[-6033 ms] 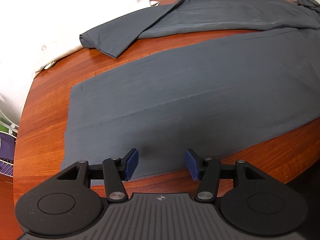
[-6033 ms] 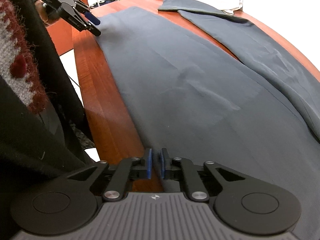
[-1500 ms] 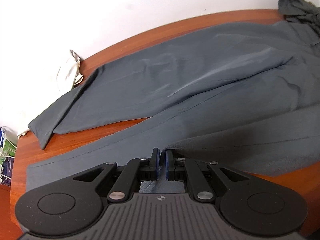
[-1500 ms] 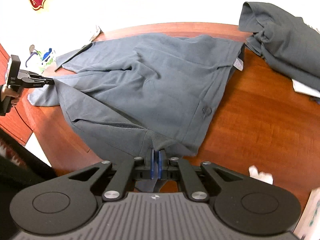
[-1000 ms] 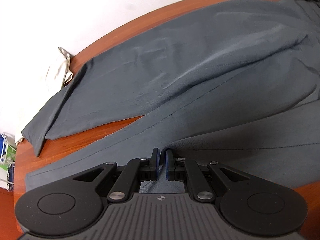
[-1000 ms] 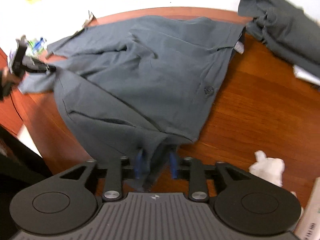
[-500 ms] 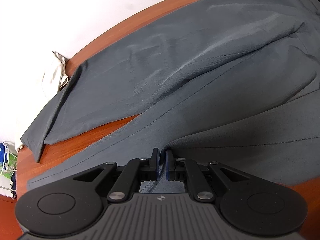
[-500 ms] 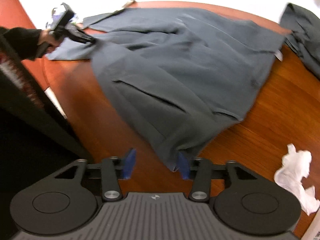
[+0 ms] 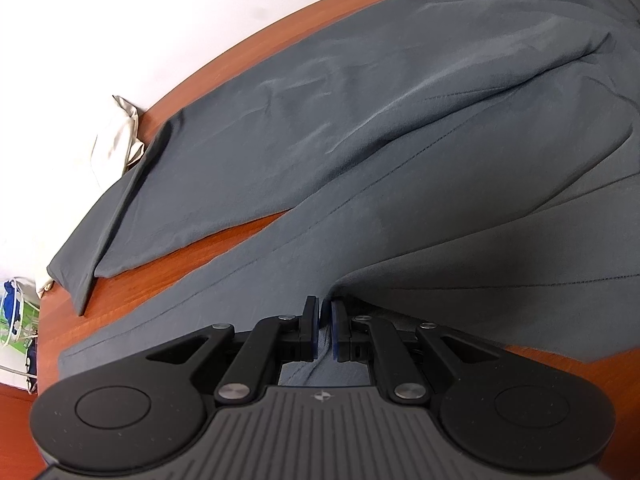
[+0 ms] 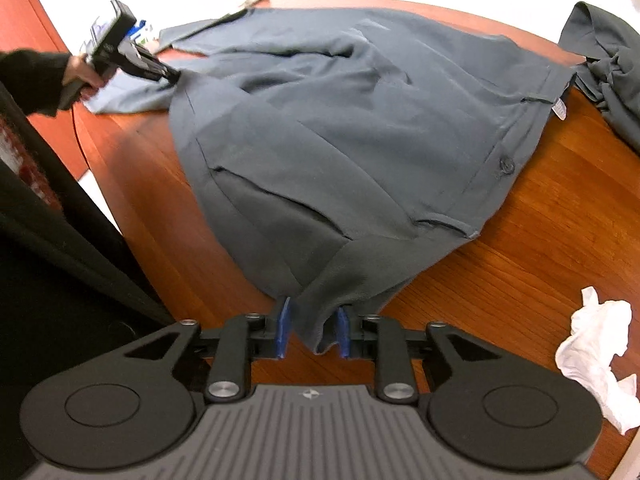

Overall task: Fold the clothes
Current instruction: 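Grasp the waistband with the right tool while the left tool holds the leg, then lift the grey trouser leg with the left tool while the right tool approaches it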

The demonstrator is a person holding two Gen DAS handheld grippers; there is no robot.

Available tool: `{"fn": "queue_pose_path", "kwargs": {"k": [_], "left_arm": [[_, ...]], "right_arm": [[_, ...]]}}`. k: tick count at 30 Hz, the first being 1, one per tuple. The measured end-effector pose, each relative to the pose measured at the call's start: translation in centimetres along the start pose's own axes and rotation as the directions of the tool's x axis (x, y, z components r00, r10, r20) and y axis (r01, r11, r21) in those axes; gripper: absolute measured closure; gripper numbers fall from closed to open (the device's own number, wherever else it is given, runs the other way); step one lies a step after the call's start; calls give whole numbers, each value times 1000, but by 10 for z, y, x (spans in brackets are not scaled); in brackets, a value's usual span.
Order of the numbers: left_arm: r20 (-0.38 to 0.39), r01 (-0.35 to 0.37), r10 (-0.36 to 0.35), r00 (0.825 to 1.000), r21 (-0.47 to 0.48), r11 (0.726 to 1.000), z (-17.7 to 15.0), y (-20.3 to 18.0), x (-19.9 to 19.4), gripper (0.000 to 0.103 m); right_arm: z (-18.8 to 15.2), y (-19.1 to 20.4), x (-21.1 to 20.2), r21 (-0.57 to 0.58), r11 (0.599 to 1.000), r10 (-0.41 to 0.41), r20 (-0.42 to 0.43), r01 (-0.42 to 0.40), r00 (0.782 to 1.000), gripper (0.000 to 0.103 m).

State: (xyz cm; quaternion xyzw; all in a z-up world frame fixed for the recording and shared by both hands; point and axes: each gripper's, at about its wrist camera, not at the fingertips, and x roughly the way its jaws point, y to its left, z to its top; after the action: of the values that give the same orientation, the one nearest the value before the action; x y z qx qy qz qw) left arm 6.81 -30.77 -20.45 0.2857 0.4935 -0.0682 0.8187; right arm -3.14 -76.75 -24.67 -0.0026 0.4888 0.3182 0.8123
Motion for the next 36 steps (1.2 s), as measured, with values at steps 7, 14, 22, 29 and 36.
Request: {"fn": "queue_pose_path", "kwargs": {"k": [7,14,22,29,36], "left_arm": [[-11,-2,2,1000,-13,1000,-5,5,2,97],[191,193,-207,960,85,977,-13,6,-60,89],[314,386,-457,832,265,884,8,-50,-139,69],[285,496,-630,722,421,759,46,-122,-152,69],[258,539,-689,677,463,704,63,-148,-151,69]], "right_arm": [[39,-13,-57,30,999,37,236,-45,971,101],[93,-35,-64,-42,999,-21,300,35,954,101],[112,-45,-60,-80,997,12,313,14,950,101],[112,-44,-68,-107,994,35,314,-1,949,101],[105,-40,-75,-127,992,37,317,4,948,101]]}}
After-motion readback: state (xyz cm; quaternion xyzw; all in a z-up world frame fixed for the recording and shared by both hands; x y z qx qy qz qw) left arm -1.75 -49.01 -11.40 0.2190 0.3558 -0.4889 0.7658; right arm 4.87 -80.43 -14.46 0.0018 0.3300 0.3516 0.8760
